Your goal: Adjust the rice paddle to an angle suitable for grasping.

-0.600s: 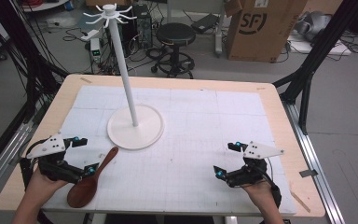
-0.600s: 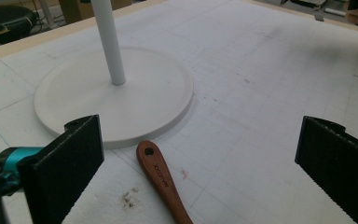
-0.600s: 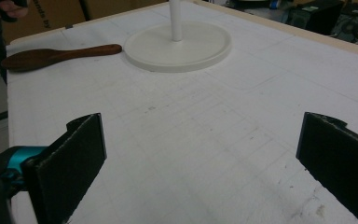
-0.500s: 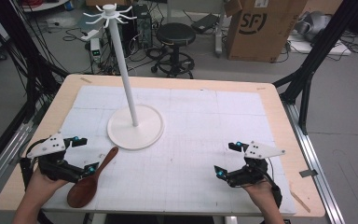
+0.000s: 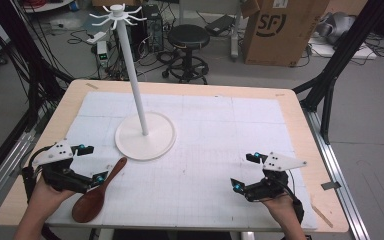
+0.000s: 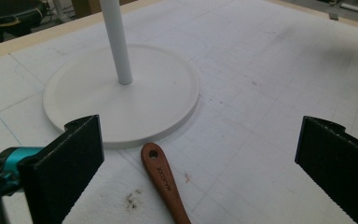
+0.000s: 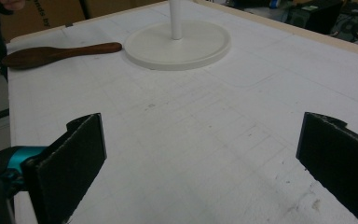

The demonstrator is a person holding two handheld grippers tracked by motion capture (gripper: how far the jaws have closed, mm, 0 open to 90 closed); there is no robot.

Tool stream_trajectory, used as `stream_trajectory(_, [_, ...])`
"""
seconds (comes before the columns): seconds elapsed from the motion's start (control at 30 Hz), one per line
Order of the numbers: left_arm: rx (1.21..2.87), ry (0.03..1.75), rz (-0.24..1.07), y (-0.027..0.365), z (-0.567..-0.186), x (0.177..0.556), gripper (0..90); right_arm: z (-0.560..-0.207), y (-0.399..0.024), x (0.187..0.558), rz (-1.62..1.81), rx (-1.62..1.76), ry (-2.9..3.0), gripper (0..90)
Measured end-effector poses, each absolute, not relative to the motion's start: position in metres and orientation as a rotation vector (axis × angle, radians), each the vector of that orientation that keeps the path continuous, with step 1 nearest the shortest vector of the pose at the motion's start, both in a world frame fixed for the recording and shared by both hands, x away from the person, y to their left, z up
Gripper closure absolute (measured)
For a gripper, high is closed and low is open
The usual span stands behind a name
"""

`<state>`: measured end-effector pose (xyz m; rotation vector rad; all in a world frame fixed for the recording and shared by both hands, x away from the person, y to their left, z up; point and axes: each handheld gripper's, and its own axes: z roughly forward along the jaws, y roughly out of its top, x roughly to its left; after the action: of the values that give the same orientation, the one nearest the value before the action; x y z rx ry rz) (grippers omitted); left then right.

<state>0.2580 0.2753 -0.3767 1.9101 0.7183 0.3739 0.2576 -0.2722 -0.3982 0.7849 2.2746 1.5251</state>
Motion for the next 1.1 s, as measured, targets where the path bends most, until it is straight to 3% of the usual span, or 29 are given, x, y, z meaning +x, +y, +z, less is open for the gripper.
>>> stream_trajectory(1.1, [2.156, 0.918, 0.292, 0.270, -0.376, 0.276, 1.7, -0.400, -0.260, 0.259, 1.503, 0.741, 2.334, 0.2])
